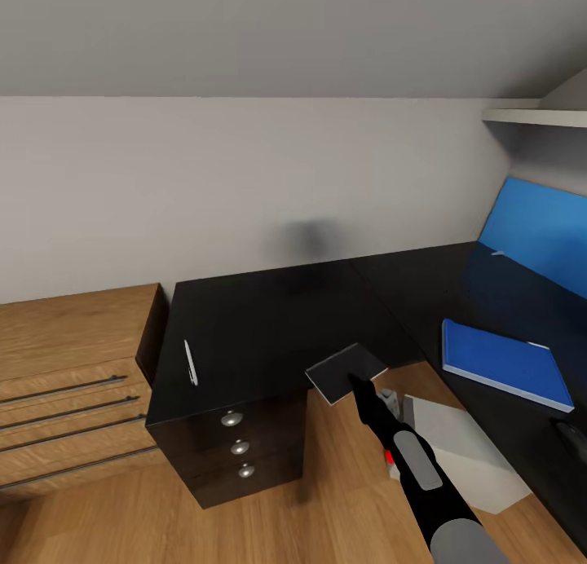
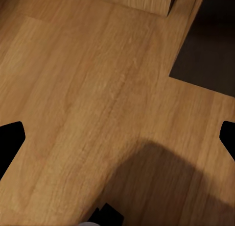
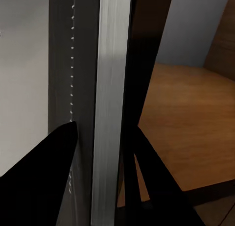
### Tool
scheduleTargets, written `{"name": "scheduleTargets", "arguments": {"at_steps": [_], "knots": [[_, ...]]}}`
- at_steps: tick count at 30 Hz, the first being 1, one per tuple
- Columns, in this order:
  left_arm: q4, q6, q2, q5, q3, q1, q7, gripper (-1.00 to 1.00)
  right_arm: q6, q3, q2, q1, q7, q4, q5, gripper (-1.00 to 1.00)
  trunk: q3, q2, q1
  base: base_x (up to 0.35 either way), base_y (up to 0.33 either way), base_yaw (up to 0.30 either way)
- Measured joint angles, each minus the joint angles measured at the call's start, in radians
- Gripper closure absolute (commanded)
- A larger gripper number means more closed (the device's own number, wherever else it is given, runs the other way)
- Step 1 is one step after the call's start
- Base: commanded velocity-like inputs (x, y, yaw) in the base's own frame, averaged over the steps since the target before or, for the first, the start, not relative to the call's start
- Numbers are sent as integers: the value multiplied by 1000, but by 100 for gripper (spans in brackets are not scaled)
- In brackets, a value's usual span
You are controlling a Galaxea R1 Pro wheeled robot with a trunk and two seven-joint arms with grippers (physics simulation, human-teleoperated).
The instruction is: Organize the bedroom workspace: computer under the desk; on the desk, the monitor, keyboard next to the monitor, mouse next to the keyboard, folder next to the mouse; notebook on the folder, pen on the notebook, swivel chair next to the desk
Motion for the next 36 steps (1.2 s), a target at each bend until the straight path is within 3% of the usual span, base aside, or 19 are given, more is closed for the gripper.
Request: {"name": "scheduleTargets", "arguments": {"at_steps": [21,28,29,32,33,34,36], "knots": [[3,2,0,-1,-4,0,-2,-100,-2,-9,-1,0,-13,-101,2,100,59,133,-73,0,0,0],[8,1,-1,-2,-20,0,-1,-100,1,-21,-6,0,-12,-133,1,100,60,133,-73,0,0,0],[12,2,0,-2,-61,0,0,-100,1,-61,-9,0,-13,-143,0,100,60,133,-73,0,-8,0],[23,2,0,-1,-109,0,1,-100,1,-137,-11,0,-16,-171,0,100,60,133,-73,0,-149,0],[31,2,0,-1,-130,0,1,-100,2,-203,-12,0,-32,-202,-1,100,60,133,-73,0,-264,0],[35,2,0,-1,-137,0,1,-100,2,-238,-12,0,-45,-216,1,100,59,133,-73,0,-273,0],[38,2,0,0,-142,0,1,-100,2,-267,-14,0,-58,-226,2,100,59,133,-73,0,-282,0]]}}
